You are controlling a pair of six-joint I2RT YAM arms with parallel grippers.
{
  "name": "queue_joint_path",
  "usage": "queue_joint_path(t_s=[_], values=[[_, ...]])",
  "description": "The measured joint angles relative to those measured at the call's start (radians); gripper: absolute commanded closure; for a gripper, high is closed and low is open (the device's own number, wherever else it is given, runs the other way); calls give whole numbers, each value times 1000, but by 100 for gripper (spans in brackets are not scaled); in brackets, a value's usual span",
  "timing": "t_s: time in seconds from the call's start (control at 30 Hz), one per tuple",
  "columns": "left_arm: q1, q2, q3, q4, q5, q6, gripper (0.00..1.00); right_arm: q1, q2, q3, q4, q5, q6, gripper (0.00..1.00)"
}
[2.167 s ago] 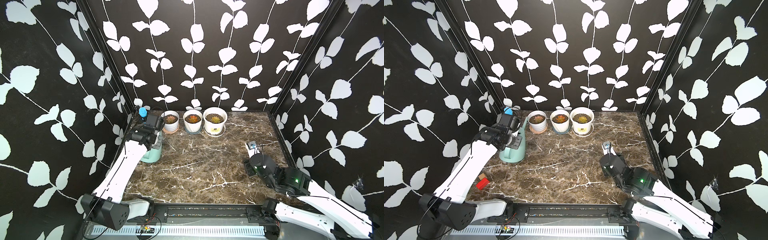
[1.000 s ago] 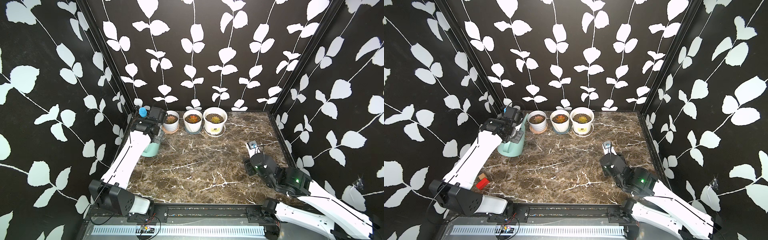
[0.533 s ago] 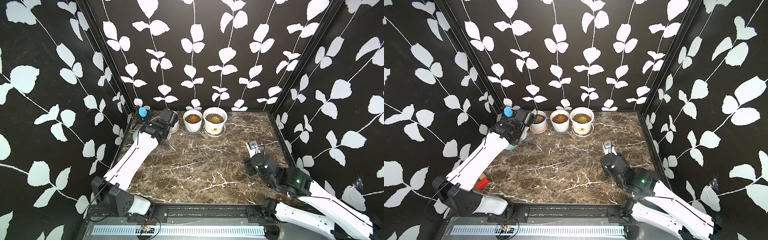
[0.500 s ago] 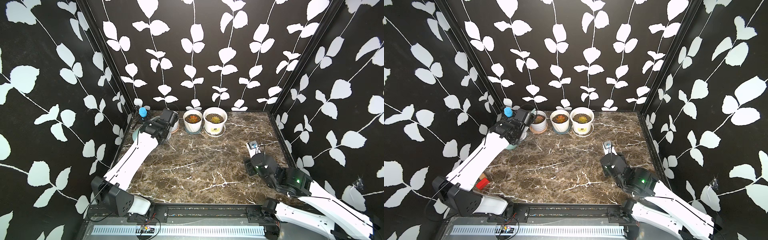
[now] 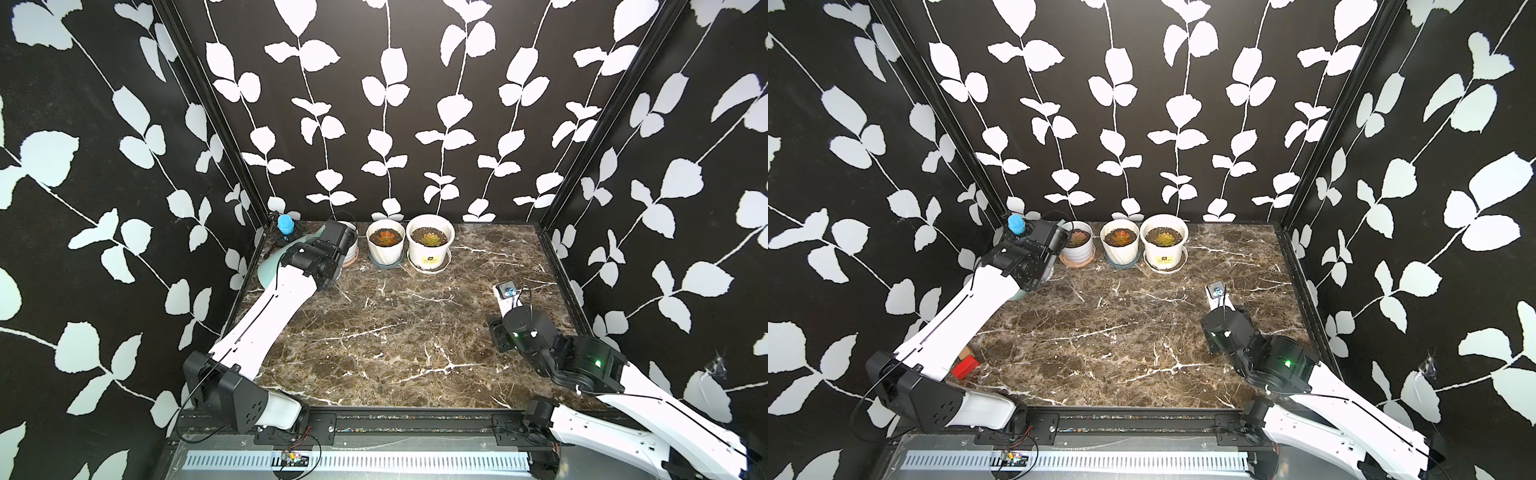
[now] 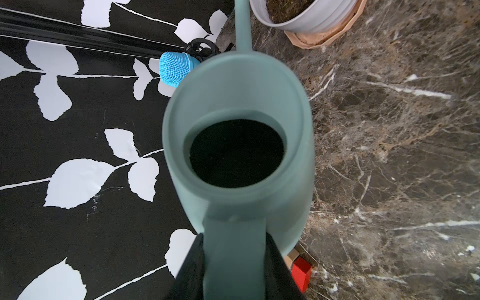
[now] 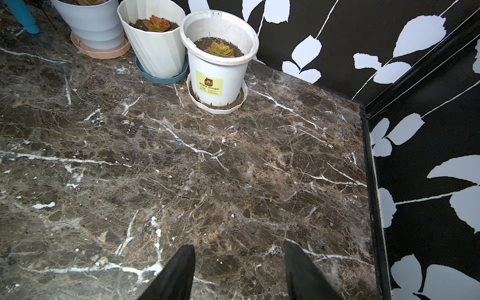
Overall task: Water the succulent around the soil edge
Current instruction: Water the soil of the potted plant with water.
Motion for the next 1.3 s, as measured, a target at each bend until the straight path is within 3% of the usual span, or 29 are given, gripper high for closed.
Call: queue_joint_path(t_s=[1.3], values=[[-19,62,-13,20,-51,36,100,0,0,0,-5,-7,18,42]])
